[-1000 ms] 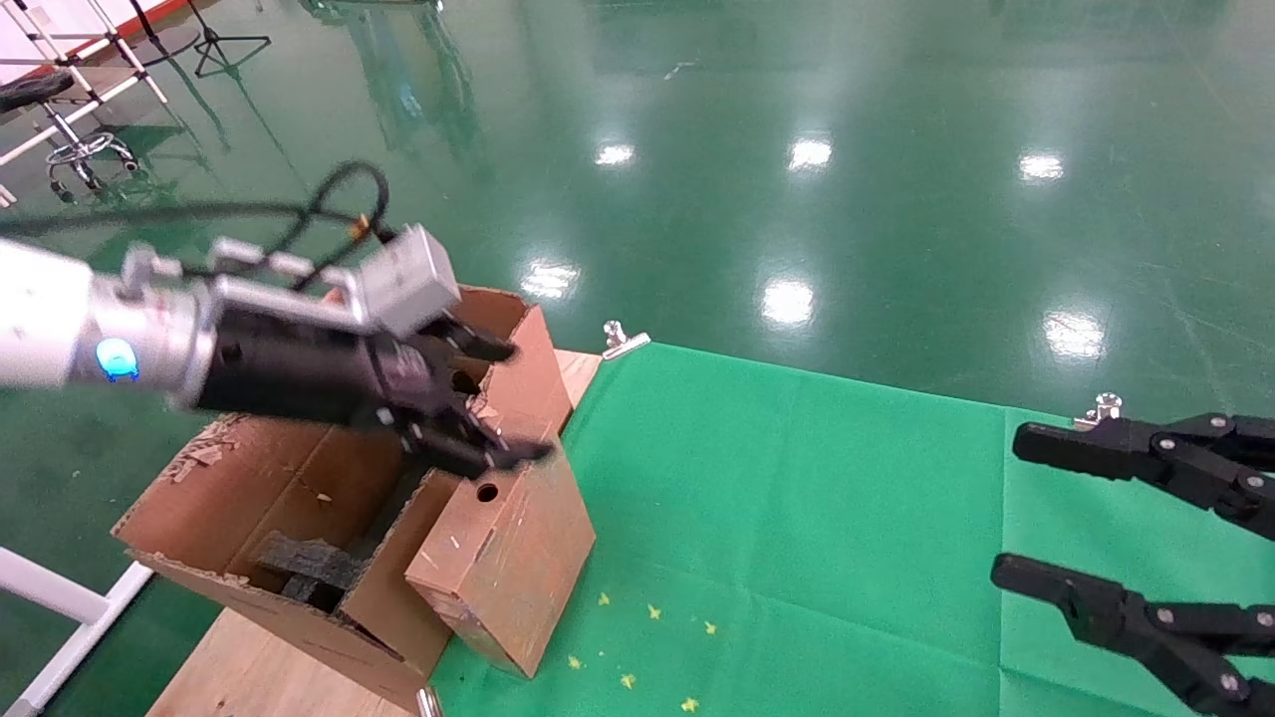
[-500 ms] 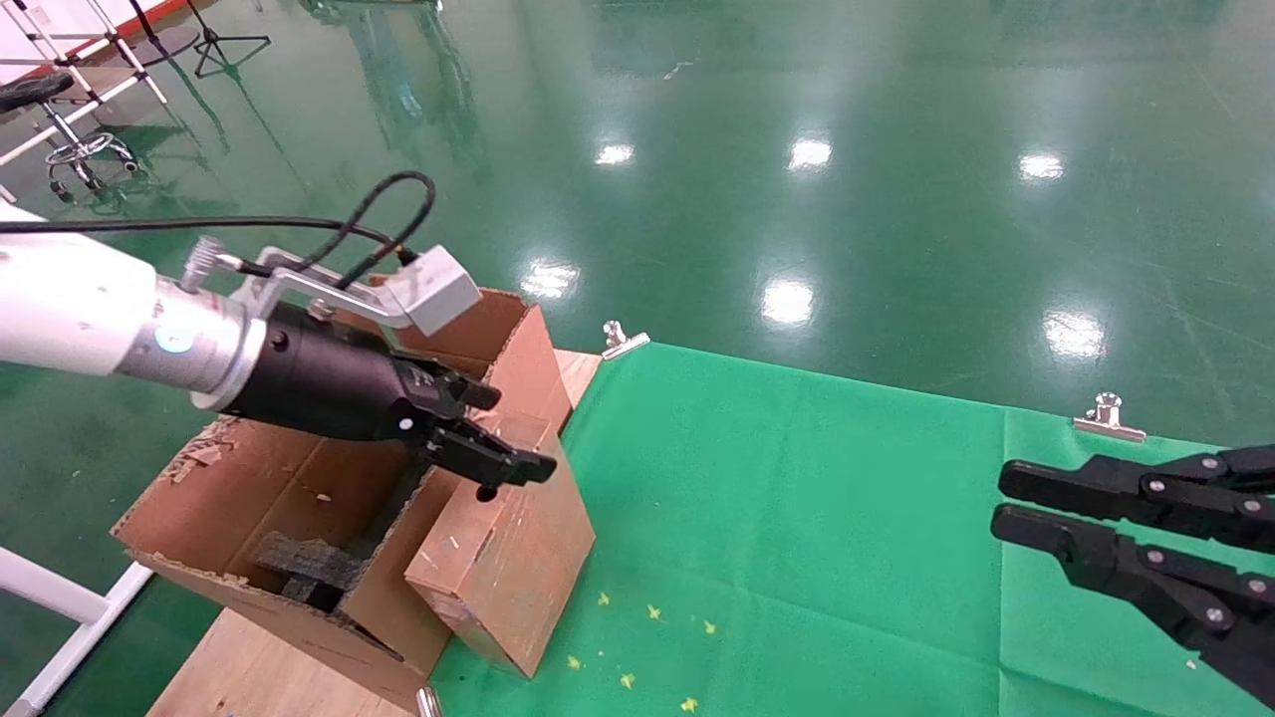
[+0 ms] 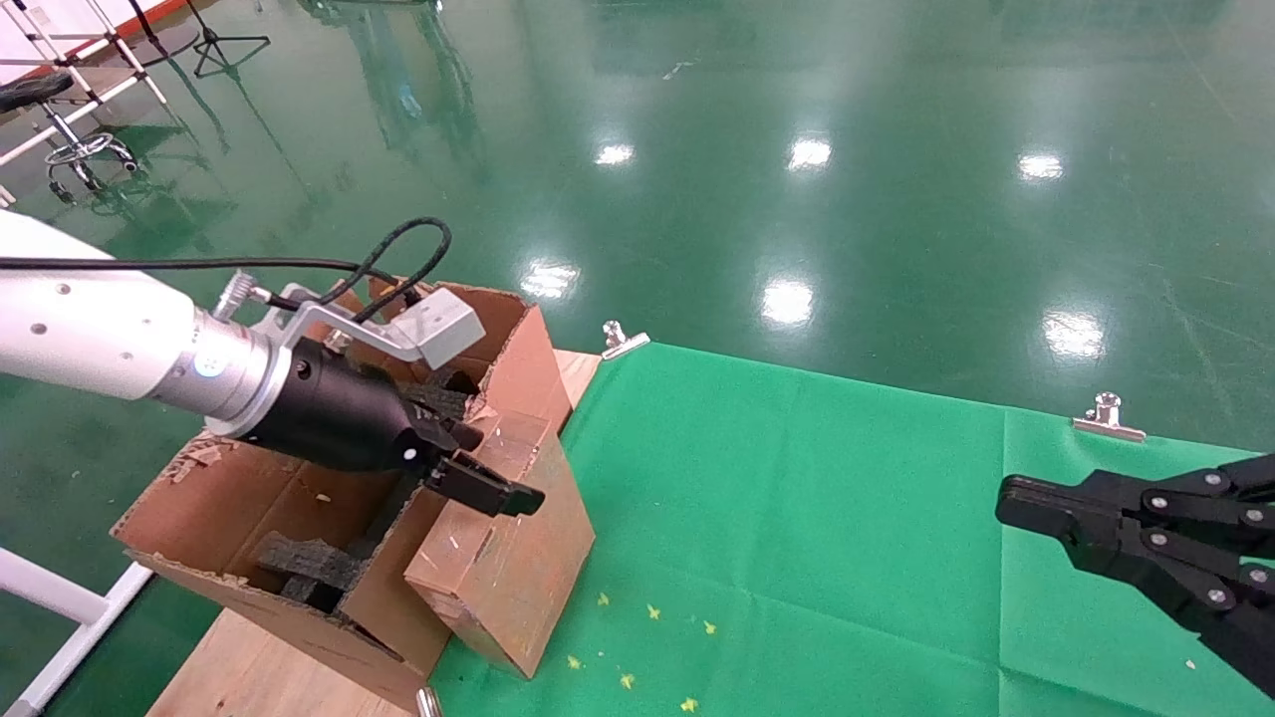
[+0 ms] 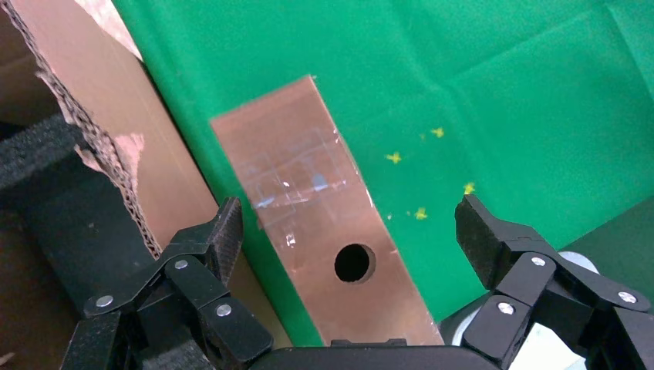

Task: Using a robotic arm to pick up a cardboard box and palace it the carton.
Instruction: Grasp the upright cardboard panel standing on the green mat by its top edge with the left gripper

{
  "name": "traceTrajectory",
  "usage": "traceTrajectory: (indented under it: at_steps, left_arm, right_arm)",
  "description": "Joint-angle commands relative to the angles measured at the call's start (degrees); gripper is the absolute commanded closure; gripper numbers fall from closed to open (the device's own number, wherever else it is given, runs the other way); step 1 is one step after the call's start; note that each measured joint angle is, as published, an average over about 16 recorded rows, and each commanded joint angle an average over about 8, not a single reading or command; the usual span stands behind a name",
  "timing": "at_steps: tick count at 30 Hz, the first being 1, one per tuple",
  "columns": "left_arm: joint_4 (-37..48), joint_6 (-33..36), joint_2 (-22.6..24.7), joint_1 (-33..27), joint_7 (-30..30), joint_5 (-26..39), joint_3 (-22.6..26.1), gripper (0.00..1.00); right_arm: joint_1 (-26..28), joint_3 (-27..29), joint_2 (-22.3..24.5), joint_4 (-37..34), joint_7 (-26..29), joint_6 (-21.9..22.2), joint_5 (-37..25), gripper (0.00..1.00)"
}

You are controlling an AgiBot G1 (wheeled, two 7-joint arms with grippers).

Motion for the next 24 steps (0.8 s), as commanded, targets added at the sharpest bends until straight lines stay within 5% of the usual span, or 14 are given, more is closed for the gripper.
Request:
traceTrajectory:
  at_steps: [1, 12, 17, 20, 24]
  left_arm:
    - [-0.02, -0.24, -0.17, 0.22, -0.5, -0.29, 0.56, 0.0]
    - [-0.09, -0.23, 1.22, -0.19, -0.23, 1.79, 4.5, 0.0]
    - [-0.07, -0.16, 1.65, -0.87, 0.27, 2.78, 5.81, 0.02]
    - [-0.05, -0.17, 1.77, -1.1, 0.34, 3.07, 6.19, 0.34]
    - [-0.03, -0.17, 1.8, -1.21, 0.34, 3.17, 6.26, 0.84]
  right_arm:
    - [0.0, 0.0, 0.0, 0.0, 0.0, 0.0, 0.0, 1.0]
    - [0.0, -0.01, 0.01, 0.0, -0.01, 0.01, 0.01, 0.98]
    - [-0.01, -0.01, 0.01, -0.01, -0.01, 0.02, 0.01, 0.35]
    - [-0.01, -0.01, 0.01, -0.01, -0.01, 0.02, 0.02, 0.0]
    - [-0.01, -0.01, 0.01, -0.01, -0.01, 0.03, 0.02, 0.0]
